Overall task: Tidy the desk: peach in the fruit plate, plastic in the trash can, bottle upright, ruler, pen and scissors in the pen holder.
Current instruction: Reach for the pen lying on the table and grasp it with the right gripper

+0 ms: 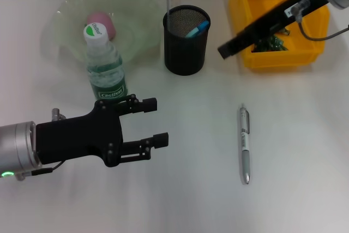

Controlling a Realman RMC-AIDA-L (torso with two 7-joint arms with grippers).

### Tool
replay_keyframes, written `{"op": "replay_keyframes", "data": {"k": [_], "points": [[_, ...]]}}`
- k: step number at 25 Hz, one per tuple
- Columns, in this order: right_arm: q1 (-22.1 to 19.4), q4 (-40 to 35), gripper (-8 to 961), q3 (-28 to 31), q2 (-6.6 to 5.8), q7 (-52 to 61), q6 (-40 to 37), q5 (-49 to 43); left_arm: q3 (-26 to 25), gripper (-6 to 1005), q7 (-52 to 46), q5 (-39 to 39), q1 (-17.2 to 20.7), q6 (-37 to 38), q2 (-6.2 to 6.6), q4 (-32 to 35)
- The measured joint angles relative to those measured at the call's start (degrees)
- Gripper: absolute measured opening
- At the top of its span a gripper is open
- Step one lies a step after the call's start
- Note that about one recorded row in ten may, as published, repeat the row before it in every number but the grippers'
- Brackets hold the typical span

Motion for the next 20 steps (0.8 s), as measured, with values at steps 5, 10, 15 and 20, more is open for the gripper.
{"op": "replay_keyframes", "data": {"k": [5,10,15,20], "points": [[3.43,3.29,640,-1.15,1.27,6.28,-2.89,-6.97,-0.69,747,1.63,-0.56,-0.11,-1.07,-0.1,-0.59],[4.08,8.2,639,-3.91,1.55,13.67,-1.45,-8.46,-0.74,747,2.29,-3.54,0.57,-1.2,-0.04,-0.6],[4.33,14.66,638,-4.03,1.63,17.96,0.84,-8.52,-0.82,747,3.67,-4.87,1.1,-1.24,0.05,-0.52],[5.52,19.44,637,-4.07,1.67,19.32,1.69,-9.43,-1.05,747,4.31,-5.06,1.14,-1.25,0.02,-0.58]]}}
